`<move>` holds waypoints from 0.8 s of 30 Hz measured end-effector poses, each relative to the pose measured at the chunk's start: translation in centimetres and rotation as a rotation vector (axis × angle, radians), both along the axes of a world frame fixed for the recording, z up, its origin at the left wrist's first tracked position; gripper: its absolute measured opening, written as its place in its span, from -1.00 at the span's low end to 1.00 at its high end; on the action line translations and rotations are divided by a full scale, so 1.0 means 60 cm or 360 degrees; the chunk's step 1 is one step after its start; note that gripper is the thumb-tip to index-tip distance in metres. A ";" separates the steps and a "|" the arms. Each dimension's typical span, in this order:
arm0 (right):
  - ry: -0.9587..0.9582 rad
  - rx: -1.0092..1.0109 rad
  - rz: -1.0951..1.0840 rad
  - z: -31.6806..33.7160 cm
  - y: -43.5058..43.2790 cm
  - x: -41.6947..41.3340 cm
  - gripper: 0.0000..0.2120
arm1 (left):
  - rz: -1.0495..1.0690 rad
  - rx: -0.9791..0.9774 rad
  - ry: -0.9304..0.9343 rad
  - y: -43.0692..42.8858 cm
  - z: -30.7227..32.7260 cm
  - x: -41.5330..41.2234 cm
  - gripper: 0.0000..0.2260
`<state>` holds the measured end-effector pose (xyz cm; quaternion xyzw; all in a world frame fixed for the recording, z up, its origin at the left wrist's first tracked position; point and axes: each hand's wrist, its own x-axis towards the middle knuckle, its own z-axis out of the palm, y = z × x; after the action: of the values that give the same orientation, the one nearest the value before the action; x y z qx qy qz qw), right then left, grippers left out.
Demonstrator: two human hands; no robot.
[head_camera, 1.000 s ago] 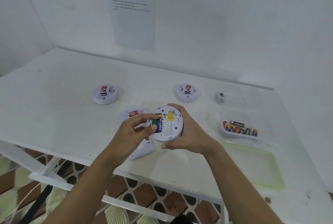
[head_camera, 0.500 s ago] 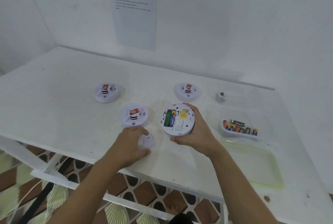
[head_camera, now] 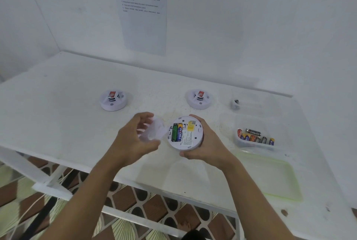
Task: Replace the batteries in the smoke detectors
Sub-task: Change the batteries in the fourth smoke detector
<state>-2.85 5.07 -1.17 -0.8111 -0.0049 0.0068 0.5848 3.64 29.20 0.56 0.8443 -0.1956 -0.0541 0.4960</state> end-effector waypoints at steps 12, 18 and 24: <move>-0.0054 -0.0141 0.0212 0.025 0.014 0.010 -0.11 | -0.0392 -0.0011 -0.0070 -0.045 0.037 -0.007 -0.44; -0.0064 -0.0200 0.0215 0.035 0.010 0.007 -0.13 | -0.0517 0.0046 -0.0162 -0.044 0.038 -0.003 -0.61; -0.0099 -0.0252 0.0178 0.036 0.014 0.010 -0.14 | -0.0535 0.0162 -0.0279 -0.048 0.037 0.003 -0.67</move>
<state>-2.27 5.88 1.01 -0.8531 -0.0679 0.0147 0.5171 3.83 26.33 2.81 0.8252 -0.3733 -0.0723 0.4176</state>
